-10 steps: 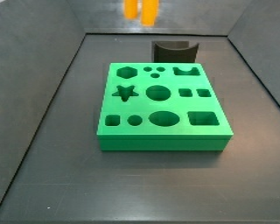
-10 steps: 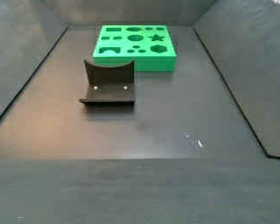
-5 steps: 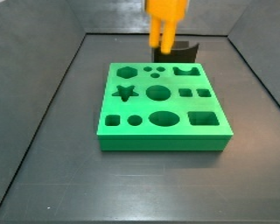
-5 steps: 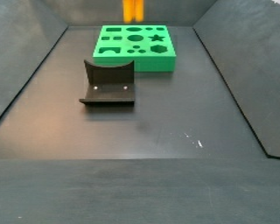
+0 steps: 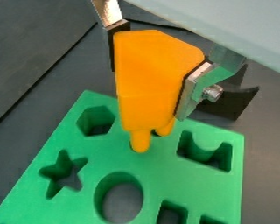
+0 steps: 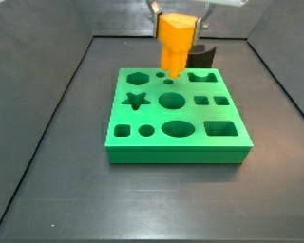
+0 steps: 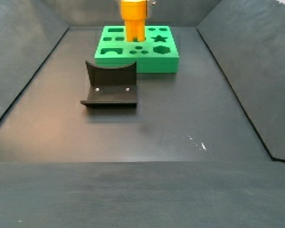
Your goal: Insert the 3 prong object.
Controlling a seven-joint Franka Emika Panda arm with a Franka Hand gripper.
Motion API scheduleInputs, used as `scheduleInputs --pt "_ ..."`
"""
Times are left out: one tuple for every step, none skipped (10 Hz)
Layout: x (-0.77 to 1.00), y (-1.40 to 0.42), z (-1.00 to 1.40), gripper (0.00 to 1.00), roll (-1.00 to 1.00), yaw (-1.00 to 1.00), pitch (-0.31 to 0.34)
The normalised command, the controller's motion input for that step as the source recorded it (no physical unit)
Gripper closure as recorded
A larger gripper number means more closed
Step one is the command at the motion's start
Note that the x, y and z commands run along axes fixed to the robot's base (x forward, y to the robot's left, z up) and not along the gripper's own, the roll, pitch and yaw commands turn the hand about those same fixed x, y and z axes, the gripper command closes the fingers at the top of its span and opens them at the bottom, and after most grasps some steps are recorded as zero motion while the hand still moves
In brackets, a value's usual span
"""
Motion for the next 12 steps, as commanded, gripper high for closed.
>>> scheduleInputs --pt "0.01 0.31 -0.15 1.00 0.03 0.07 0.000" --pt "0.00 0.16 -0.21 1.00 0.04 0.18 0.000" --pt "-0.05 0.09 -0.31 1.00 0.01 0.26 -0.014" --pt "-0.03 0.00 -0.25 1.00 0.00 0.15 0.000" --pt "0.00 0.00 -0.23 1.00 0.00 0.07 0.000" --pt "0.00 0.00 -0.17 1.00 0.00 0.10 0.000" --pt "0.00 0.00 -0.14 1.00 0.00 0.14 0.000" --pt "0.01 0.00 -0.14 1.00 0.00 0.12 0.000" --pt "0.09 0.01 -0.20 1.00 0.00 0.09 0.000" --pt "0.10 0.01 -0.30 1.00 0.01 0.08 0.000" --pt "0.19 0.00 -0.33 1.00 0.04 0.00 0.000" --pt "0.10 0.00 -0.32 1.00 0.02 -0.06 0.000"
